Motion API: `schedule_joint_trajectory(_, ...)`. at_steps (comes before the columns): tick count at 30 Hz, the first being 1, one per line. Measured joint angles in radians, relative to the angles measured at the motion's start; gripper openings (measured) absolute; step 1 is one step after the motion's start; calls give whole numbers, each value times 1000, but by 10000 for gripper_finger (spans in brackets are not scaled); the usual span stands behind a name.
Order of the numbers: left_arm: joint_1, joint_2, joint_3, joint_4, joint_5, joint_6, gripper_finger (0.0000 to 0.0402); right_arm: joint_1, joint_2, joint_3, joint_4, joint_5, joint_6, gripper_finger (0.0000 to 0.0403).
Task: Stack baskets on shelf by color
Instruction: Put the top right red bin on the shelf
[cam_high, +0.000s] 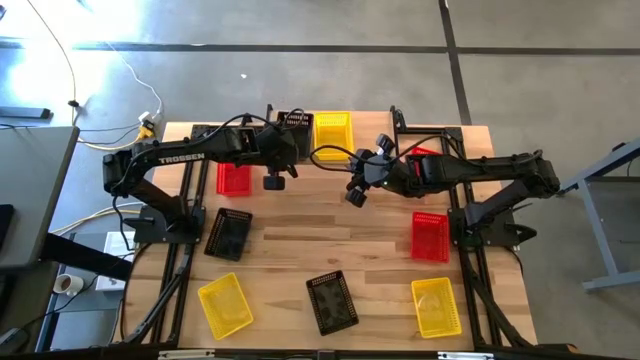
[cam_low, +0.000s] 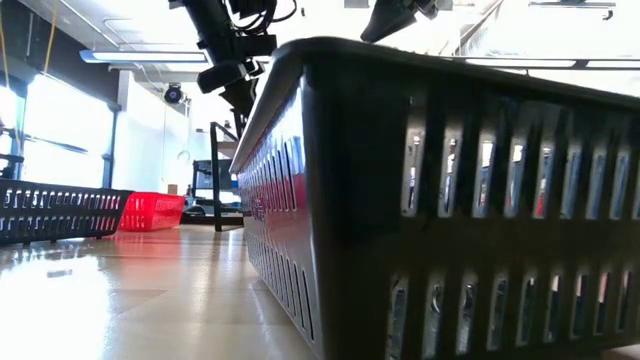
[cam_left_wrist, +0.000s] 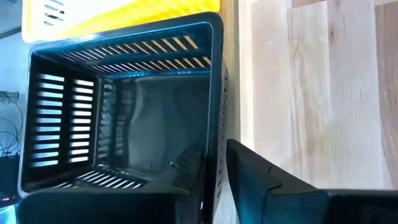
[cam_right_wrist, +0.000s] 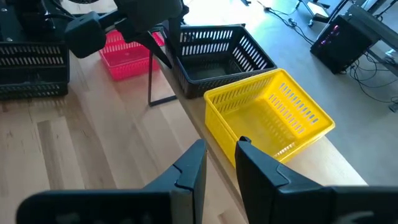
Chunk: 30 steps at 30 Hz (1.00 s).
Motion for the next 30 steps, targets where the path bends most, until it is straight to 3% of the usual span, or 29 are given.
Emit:
schedule_joint_trajectory(9,0,-4,3,-7,-2,-16,90,0,0,0,-1,0,0,73)
schedule_joint_trajectory(17,-8,-23,86,-48,4,-19,126,0,0,0,-70,1,35,73)
schedule_joint_trajectory(30,-8,-24,271,-170,-7,-86,134,-40,-104,0,-447,60,275,73)
